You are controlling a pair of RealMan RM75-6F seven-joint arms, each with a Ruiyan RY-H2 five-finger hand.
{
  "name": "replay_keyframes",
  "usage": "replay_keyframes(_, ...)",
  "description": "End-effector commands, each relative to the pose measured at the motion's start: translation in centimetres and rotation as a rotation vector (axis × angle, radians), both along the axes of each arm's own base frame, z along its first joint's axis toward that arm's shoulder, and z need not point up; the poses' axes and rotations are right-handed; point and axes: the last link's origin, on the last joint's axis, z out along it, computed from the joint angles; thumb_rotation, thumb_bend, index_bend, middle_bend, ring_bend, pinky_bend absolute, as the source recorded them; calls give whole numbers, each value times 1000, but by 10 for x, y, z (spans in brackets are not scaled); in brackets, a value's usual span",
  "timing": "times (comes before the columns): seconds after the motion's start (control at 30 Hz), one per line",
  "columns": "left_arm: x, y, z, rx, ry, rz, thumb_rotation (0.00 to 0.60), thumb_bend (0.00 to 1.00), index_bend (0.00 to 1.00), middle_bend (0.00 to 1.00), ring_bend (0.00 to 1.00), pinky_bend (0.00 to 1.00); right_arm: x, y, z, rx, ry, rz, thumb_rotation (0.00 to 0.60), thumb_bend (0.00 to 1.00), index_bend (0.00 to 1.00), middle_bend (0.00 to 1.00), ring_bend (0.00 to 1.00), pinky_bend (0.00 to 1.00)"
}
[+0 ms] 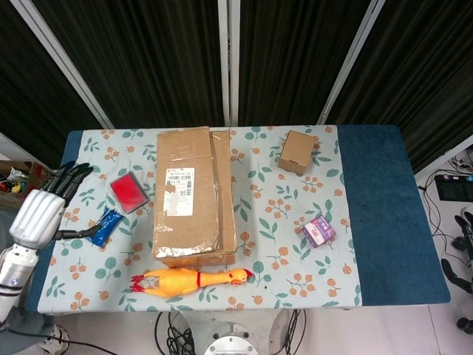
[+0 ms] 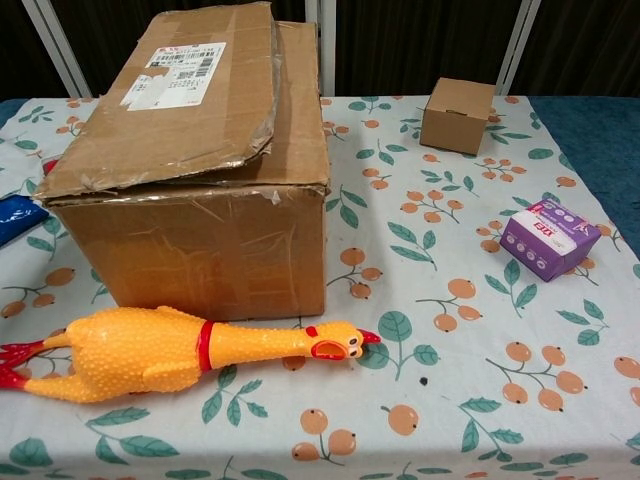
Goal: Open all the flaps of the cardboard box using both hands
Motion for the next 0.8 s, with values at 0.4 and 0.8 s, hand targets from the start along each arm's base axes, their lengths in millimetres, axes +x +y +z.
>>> replay_keyframes(0.4, 159, 104, -64, -199, -26, -305, 475, 44, 103, 107, 58, 203, -5, -2, -2, -4, -16, -1, 600, 252, 0, 0, 0, 0)
replay_keyframes(0.8, 228, 122, -123, -313, 133, -433, 484, 102, 206, 218, 58, 202, -11, -2, 4, -30, -33, 10, 600, 248, 0, 0, 0, 0)
